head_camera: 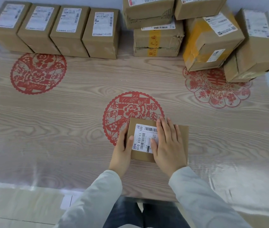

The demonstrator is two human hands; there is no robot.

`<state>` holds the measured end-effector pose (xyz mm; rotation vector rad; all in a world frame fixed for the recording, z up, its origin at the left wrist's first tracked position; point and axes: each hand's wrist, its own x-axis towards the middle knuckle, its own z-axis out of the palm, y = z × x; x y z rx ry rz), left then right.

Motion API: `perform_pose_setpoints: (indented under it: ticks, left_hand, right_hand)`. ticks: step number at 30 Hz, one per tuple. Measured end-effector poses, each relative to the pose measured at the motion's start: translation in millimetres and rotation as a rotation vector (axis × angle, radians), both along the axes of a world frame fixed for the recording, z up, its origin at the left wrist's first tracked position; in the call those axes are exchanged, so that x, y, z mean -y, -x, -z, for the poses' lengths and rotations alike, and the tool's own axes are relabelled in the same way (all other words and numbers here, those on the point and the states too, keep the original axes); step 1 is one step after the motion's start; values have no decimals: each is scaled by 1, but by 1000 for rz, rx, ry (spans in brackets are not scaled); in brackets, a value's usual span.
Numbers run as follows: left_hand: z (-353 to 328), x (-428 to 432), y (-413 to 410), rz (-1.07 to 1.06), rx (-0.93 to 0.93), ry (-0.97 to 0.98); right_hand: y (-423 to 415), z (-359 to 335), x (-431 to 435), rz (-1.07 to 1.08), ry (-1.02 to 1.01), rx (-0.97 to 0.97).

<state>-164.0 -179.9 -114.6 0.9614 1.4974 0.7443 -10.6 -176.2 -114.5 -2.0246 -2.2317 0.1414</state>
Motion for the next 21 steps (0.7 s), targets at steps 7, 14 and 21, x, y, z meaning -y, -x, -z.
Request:
perform_pose_setpoints:
  ticks: [7,14,21]
  left_hand:
    - [0,1,-1,-22,11,-3]
    - [0,1,-1,-26,19,-1]
    - [-11,2,1,-2,21,13]
  right_hand:
    - [1,0,0,7,-3,-4]
    - [2,-1,-1,12,-3,-20]
    - [-1,-9,-2,-29,104,-74]
